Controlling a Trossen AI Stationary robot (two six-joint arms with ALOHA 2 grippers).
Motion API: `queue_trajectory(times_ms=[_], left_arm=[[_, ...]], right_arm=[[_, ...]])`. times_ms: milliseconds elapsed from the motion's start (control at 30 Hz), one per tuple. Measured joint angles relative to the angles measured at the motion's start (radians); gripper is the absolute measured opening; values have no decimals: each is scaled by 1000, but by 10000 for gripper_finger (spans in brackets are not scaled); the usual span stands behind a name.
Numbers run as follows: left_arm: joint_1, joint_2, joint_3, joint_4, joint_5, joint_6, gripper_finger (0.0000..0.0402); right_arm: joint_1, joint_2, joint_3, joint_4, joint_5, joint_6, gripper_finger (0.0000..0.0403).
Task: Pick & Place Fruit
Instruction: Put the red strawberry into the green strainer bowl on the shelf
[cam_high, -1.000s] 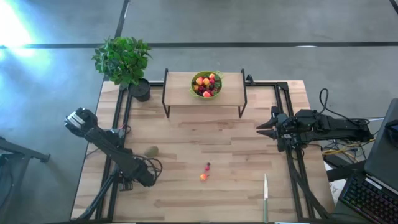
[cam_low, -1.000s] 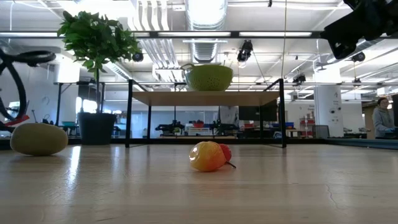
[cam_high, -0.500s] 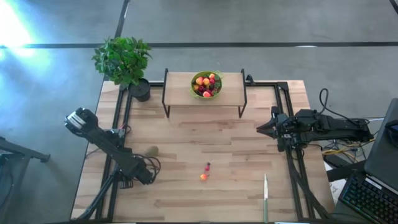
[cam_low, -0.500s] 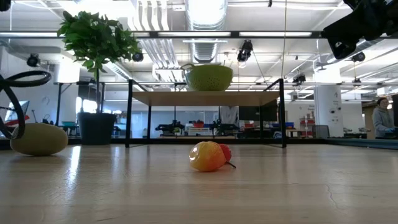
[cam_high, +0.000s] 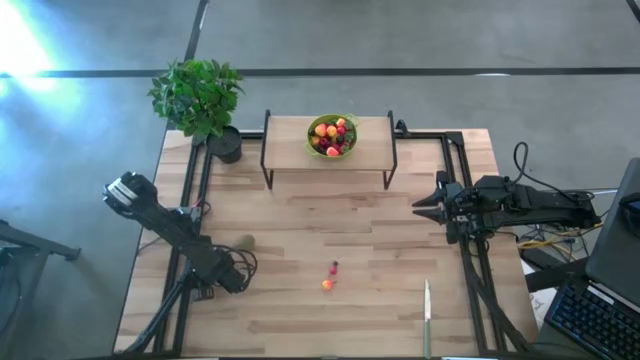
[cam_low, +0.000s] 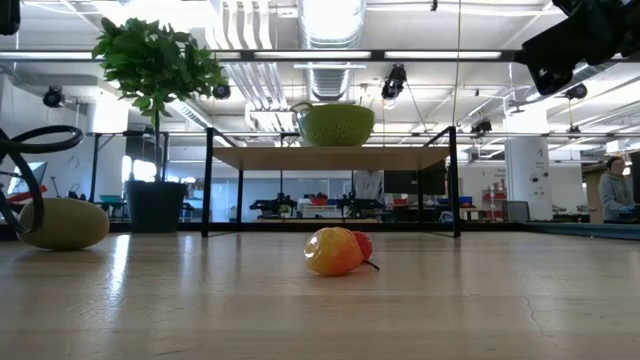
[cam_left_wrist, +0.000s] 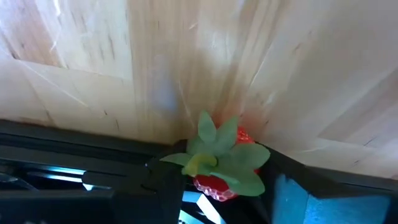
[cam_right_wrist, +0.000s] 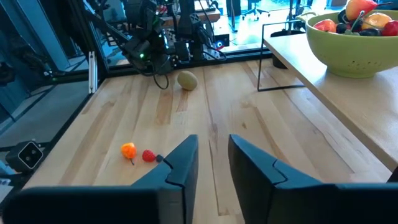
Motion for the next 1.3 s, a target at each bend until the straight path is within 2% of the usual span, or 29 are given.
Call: queue_trajectory(times_ms=[233,400,567,733,900,1100,1300], left_arm=[[-1,1,9,2,2,-2,135],[-2,4,35,0,-7,-4,138],[16,4,66,55,-9,10,160],[78,3,107,137,-4,103,141],[184,3,164,221,-90,271,136],[331,3,210,499,-135,443,162],[489,3,247,827,-133,590,147]], right_arm=[[0,0,0,0,0,0,108],[0,0,0,0,0,0,123],[0,0,0,0,0,0,139],[0,0,0,0,0,0,152],[0,0,0,0,0,0,164],[0,0,0,0,0,0,179],[0,0,0,0,0,0,192]])
